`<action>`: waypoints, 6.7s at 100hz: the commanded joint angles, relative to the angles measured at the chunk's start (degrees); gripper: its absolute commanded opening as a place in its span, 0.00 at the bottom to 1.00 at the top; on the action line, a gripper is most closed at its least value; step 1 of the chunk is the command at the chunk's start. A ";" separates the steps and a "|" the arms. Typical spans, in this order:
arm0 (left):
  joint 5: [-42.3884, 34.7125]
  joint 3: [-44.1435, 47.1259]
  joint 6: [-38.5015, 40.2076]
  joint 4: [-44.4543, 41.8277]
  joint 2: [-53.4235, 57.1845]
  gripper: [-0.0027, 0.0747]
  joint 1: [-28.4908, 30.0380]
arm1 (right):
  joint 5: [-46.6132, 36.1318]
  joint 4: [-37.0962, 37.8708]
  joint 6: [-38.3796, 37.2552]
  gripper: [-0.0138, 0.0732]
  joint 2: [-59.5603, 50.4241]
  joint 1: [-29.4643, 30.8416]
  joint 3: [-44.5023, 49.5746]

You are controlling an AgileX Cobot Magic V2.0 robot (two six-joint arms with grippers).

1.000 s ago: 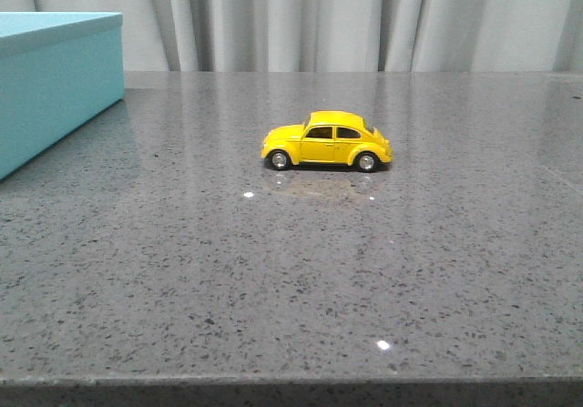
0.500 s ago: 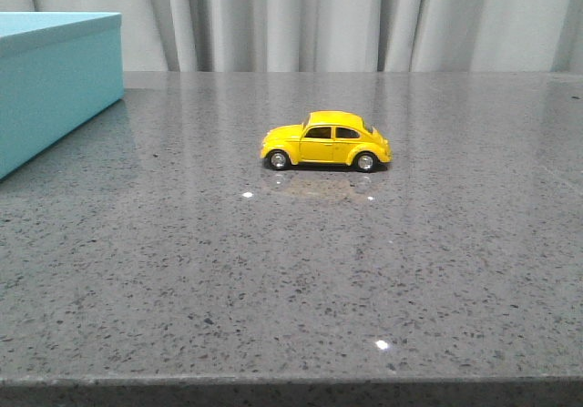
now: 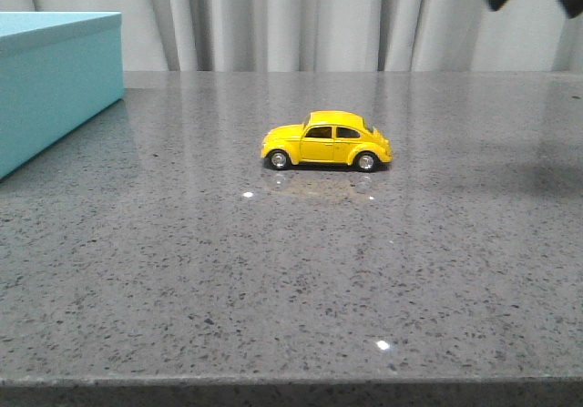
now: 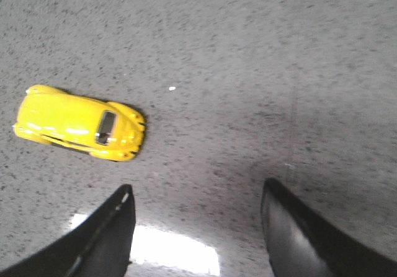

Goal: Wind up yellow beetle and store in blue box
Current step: 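Lower the right gripper over the yellow toy beetle, then press the beetle down with the right gripper and drag it backward, then lift the right gripper off the beetle, letting it roll toward the box, then lower the left gripper and grasp the beetle beside the blue box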

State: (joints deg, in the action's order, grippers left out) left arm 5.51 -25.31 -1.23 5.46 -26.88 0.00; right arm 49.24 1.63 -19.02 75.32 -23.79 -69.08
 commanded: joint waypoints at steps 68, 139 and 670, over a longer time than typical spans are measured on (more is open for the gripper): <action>-5.92 -2.03 0.47 0.20 -0.62 0.58 -0.92 | 10.11 4.23 -20.54 0.78 22.79 -10.01 -25.66; -6.06 -2.03 0.47 -0.44 -0.62 0.58 -5.08 | 10.92 -0.02 -23.84 0.78 29.55 -10.96 -26.61; 50.07 -58.65 -49.32 -7.83 -70.43 0.59 -24.14 | -23.18 11.11 -16.73 0.78 -24.78 -13.54 9.16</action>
State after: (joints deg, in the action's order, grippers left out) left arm 57.28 -82.16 -51.17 -2.70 -99.76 -24.30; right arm 30.90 11.83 -36.30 51.47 -37.20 -58.43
